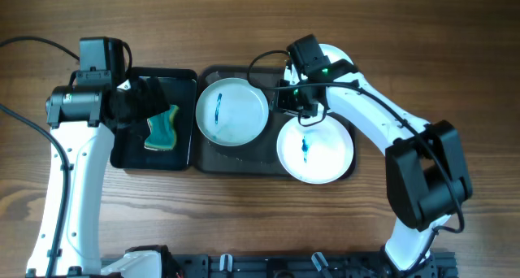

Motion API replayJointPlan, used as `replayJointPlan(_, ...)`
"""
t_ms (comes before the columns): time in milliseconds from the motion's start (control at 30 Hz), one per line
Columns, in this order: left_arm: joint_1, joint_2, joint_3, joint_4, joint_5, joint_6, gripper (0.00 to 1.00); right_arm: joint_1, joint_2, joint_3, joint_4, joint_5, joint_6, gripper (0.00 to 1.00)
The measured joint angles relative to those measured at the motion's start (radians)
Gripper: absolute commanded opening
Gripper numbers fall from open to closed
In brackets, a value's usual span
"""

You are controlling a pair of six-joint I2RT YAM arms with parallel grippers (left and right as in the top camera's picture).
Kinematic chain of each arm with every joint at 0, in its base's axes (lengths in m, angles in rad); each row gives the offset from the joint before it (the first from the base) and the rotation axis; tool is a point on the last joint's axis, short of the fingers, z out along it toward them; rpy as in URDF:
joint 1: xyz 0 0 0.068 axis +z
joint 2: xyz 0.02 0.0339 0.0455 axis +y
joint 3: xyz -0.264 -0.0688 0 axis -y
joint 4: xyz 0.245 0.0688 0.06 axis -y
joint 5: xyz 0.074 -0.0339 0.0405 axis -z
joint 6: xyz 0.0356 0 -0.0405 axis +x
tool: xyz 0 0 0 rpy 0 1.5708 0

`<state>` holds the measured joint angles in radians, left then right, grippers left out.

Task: Clean dirty plates on tray and stack at the side
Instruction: 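Reach left gripper to sponge and right gripper to left plate rim, then grasp the green sponge with the left gripper and lift it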

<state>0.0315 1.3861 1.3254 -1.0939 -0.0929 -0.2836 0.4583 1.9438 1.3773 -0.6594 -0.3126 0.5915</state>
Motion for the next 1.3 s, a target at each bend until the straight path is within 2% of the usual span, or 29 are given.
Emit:
replayJointPlan(400,0.000,0.000,0.000,-0.025,0.000,0.000,1.00,0.078,0.094,0.000,0.070,0.013,-0.003,0.32)
replayJointPlan(633,0.000,0.006,0.000,-0.028,0.000,0.000,1.00,0.085,0.120,0.000,0.114,0.045,-0.005,0.29)
replayJointPlan(767,0.000,0.030,0.000,-0.028,0.000,0.000,1.00,0.085,0.134,0.000,0.141,0.051,0.000,0.17)
replayJointPlan(833,0.000,0.056,0.000,-0.028,0.000,0.000,1.00,0.085,0.134,0.000,0.153,0.059,0.007,0.05)
replayJointPlan(1033,0.010,0.136,0.000,-0.028,0.000,0.000,1.00,0.082,0.138,0.000,0.153,0.081,0.011,0.05)
replayJointPlan(1133,0.037,0.166,0.000,-0.028,0.000,0.000,0.95,0.082,0.138,0.000,0.153,0.081,0.011,0.04)
replayJointPlan(1300,0.095,0.214,0.000,-0.025,-0.001,0.039,0.80,0.082,0.138,0.000,0.153,0.081,0.011,0.04)
